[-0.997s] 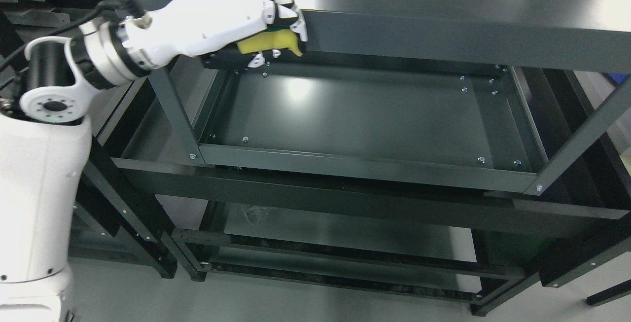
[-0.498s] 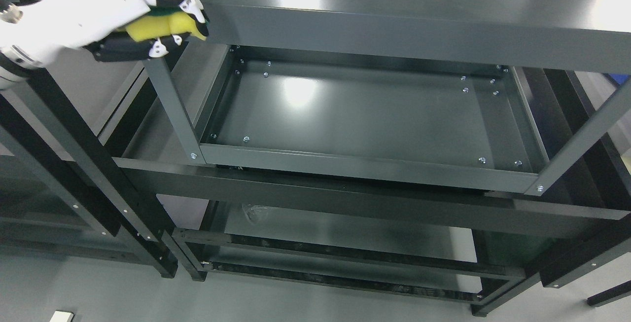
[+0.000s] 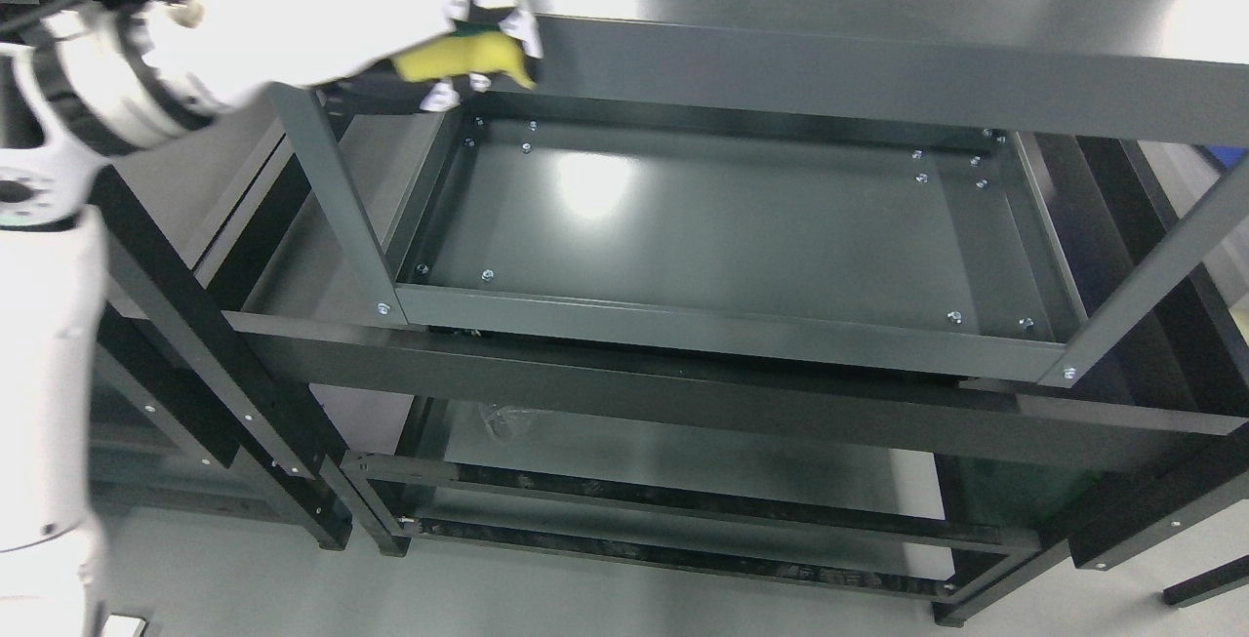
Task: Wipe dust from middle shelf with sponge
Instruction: 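Sweep the sponge back across the shelf toward the far corner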
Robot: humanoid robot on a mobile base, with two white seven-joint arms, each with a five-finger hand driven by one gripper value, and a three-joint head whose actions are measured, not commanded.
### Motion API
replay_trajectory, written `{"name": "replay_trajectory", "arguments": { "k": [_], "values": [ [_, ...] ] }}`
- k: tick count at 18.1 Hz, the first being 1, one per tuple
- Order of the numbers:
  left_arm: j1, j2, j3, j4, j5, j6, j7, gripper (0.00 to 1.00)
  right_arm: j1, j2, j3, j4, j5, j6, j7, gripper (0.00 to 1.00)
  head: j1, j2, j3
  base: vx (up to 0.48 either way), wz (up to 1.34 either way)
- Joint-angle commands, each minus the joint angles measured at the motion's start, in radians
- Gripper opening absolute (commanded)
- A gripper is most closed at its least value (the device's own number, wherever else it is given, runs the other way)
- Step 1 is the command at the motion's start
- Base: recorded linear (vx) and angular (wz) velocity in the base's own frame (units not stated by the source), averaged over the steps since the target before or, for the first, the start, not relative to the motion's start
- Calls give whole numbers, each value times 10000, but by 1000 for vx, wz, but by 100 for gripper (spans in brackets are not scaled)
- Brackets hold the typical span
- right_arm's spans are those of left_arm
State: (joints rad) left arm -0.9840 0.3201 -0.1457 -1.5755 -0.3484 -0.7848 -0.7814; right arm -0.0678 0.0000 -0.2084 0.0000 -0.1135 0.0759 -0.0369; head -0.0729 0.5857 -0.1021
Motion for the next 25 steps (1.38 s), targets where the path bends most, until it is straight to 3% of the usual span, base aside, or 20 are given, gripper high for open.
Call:
{"name": "replay_trajectory", "arguments": {
  "k": [1,8,10,13,19,22,25],
  "values": [
    [-482,-3026,-2986,17,-1348,-6,677,0,-12,-175,-2,-175,0,8,0,100,0,0,0,0,0],
    [-621,-3026,-6316,599,-2604,-6,5032,0,-12,-175,-2,-175,0,8,0,100,0,0,0,0,0],
    [-773,-3026,-7602,630,-2530,1796,6137,0,3,-175,-2,-175,0,8,0,100,0,0,0,0,0],
    [-974,-3026,-8680,692,-2376,2876,7122,0,3,-175,13,-175,0,8,0,100,0,0,0,0,0],
    [-715,-3026,-9142,982,-1152,3291,7292,0,-12,-175,-2,-175,0,8,0,100,0,0,0,0,0],
    [891,-3026,-8914,953,-215,3660,7583,0,-12,-175,-2,-175,0,8,0,100,0,0,0,0,0],
    [3986,-3026,-7247,738,185,3675,8181,0,3,-175,-2,-175,0,8,0,100,0,0,0,0,0]
  ]
}}
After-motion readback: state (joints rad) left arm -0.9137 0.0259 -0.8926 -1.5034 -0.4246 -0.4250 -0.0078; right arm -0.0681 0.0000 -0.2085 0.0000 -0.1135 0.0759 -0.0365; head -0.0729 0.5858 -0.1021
